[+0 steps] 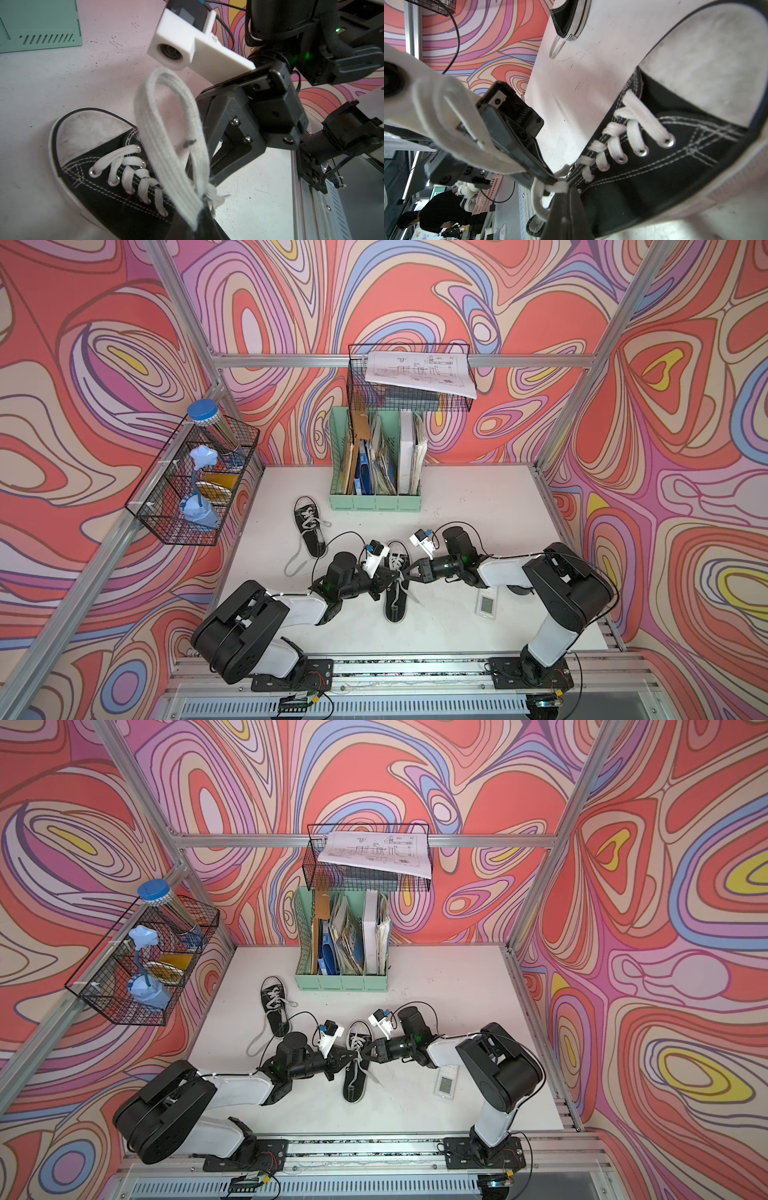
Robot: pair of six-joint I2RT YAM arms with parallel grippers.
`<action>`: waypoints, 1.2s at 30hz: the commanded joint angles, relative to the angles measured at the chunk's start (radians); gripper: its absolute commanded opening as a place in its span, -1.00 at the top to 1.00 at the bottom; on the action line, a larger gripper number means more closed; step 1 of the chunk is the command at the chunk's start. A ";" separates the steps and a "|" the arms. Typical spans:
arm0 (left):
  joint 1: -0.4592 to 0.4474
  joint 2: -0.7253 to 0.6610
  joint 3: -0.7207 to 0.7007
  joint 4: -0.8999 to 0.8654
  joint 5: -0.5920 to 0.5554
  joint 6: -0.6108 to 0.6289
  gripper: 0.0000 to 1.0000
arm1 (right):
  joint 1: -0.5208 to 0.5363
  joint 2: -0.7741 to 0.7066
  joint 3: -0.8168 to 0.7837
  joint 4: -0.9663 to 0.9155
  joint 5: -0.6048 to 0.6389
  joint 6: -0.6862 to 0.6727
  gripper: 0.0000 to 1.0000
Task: Tie the shoes
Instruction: Cross the shoelace with the shoelace.
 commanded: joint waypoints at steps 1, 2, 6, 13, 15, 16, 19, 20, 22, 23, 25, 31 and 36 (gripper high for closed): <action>0.004 -0.028 -0.006 -0.017 0.006 0.022 0.89 | 0.003 -0.037 0.024 -0.098 0.064 -0.074 1.00; 0.004 -0.030 -0.005 -0.020 0.003 0.024 0.88 | 0.003 -0.040 0.026 -0.107 0.066 -0.081 1.00; 0.004 -0.027 -0.008 -0.017 0.011 0.024 0.80 | 0.003 -0.047 0.040 -0.124 0.073 -0.089 1.00; 0.005 -0.019 -0.012 -0.011 0.018 0.022 0.66 | 0.003 -0.056 0.054 -0.154 0.100 -0.111 1.00; 0.005 -0.020 -0.017 -0.003 0.016 0.023 0.60 | 0.003 -0.062 0.055 -0.166 0.111 -0.129 1.00; 0.005 -0.019 -0.020 0.006 0.014 0.021 0.58 | 0.003 -0.062 0.057 -0.172 0.112 -0.138 1.00; 0.004 -0.015 -0.026 0.027 0.013 0.013 0.51 | 0.003 -0.067 0.048 -0.168 0.111 -0.155 1.00; 0.004 -0.012 -0.027 0.029 0.011 0.010 0.48 | 0.005 -0.070 0.046 -0.167 0.106 -0.160 1.00; 0.005 -0.007 -0.030 0.039 0.012 0.006 0.42 | 0.006 -0.070 0.044 -0.168 0.103 -0.170 1.00; 0.004 -0.003 -0.032 0.047 0.011 -0.001 0.39 | 0.009 -0.070 0.046 -0.172 0.102 -0.177 1.00; 0.005 0.006 -0.036 0.070 0.014 -0.012 0.33 | 0.011 -0.065 0.048 -0.179 0.102 -0.187 1.00; 0.005 0.028 -0.039 0.103 0.017 -0.045 0.19 | 0.014 -0.061 0.042 -0.177 0.103 -0.207 1.00; 0.005 0.027 -0.045 0.100 0.008 -0.103 -0.01 | 0.020 -0.058 0.040 -0.195 0.112 -0.238 1.00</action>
